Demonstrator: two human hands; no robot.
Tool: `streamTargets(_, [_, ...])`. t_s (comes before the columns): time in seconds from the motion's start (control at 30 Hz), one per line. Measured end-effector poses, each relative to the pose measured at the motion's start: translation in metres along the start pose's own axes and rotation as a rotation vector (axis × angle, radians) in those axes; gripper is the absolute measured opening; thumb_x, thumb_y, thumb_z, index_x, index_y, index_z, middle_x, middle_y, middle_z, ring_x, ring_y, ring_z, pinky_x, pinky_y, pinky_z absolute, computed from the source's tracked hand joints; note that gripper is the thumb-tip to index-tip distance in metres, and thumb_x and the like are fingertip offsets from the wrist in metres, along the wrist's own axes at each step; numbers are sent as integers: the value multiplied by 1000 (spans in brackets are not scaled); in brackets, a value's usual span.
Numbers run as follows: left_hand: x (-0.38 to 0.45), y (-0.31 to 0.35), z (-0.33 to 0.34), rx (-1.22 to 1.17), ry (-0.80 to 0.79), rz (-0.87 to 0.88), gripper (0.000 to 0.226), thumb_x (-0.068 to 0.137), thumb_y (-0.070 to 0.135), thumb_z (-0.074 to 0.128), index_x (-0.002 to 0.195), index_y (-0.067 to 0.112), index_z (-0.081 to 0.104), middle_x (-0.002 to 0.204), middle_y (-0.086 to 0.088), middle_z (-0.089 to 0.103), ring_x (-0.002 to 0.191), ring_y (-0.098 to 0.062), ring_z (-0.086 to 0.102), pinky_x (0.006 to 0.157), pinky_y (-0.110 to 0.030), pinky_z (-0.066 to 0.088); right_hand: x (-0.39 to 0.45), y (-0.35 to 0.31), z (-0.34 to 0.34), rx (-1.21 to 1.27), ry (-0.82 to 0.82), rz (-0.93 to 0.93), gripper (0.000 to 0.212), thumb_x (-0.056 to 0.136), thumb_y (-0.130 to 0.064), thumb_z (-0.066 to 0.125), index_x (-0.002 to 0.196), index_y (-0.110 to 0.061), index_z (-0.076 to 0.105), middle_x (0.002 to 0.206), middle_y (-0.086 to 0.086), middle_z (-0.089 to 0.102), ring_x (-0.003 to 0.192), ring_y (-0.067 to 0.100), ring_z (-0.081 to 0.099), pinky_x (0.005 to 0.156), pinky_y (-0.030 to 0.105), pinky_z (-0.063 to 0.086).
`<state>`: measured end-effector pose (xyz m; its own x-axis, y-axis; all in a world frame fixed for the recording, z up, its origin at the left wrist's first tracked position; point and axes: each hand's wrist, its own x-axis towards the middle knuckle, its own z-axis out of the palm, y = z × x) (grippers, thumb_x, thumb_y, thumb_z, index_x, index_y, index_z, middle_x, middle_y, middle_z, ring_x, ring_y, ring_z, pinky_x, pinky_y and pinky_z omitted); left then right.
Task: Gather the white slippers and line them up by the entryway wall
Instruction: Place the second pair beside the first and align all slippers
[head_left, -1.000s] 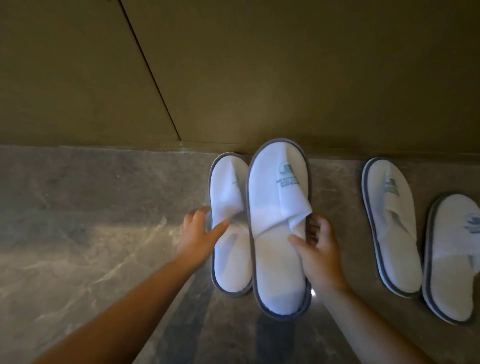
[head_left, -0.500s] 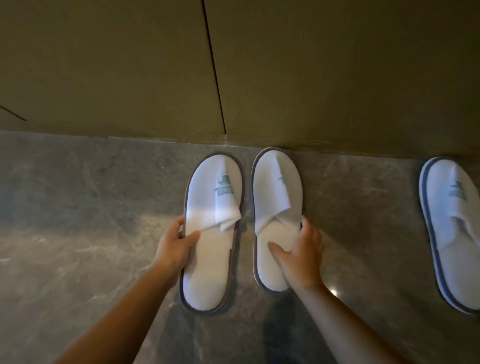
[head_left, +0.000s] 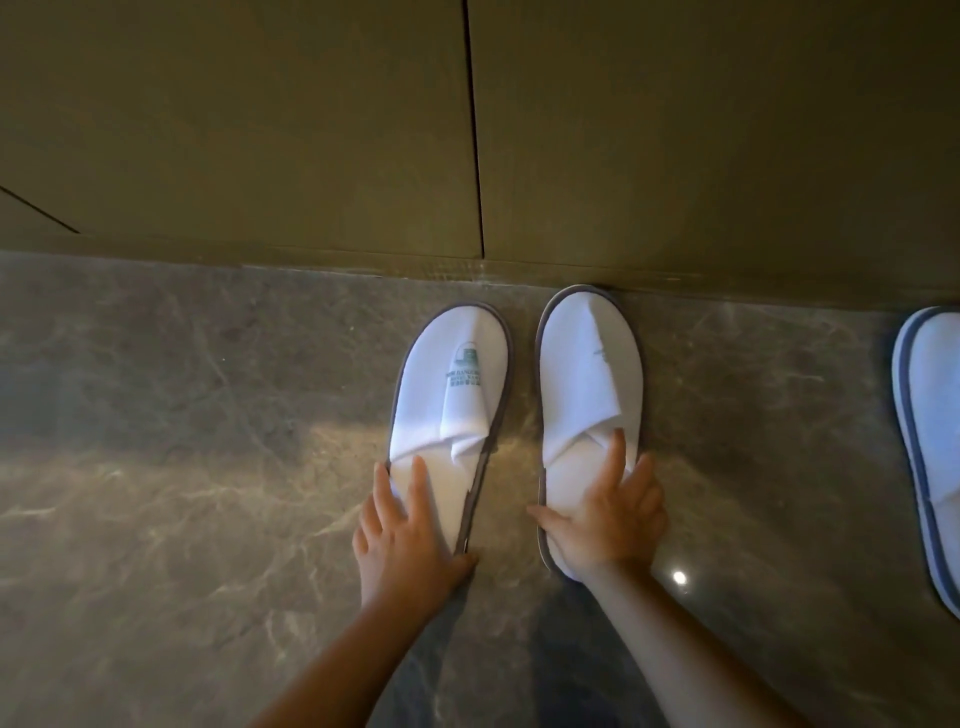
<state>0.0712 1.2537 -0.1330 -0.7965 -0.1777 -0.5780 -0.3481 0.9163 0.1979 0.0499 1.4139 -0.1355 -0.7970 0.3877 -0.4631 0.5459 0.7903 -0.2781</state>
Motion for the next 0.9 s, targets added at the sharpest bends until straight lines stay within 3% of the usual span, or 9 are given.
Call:
streamTargets(0.17, [13,12,-11,-37,37,0,104,65,56,64,135,27,-8,151,-11,-6,135,-40,12,109,-53,21,4,1,-3,-53,-2,-44,114,59,-46,75,132,-32,-11,149,18,10,129,39,26,101,49,33])
streamTargets(0.47, [17,13,-12,-2,4,43,104,67,62,59,135,27,-10,152,-9,-9,135,-38,12,109,-52,22,5,17,-15,-24,-3,41,112,57,-45,76,133,-30,-5,150,13,6,130,39,24,101,51,34])
streamTargets(0.9, [12,18,-14,11,-14,44,103,69,62,58,137,25,-9,152,-8,-11,136,-37,13,110,-53,22,6,0,-10,-19,-6,16,111,61,-49,72,136,-24,-5,149,22,9,128,39,27,101,48,33])
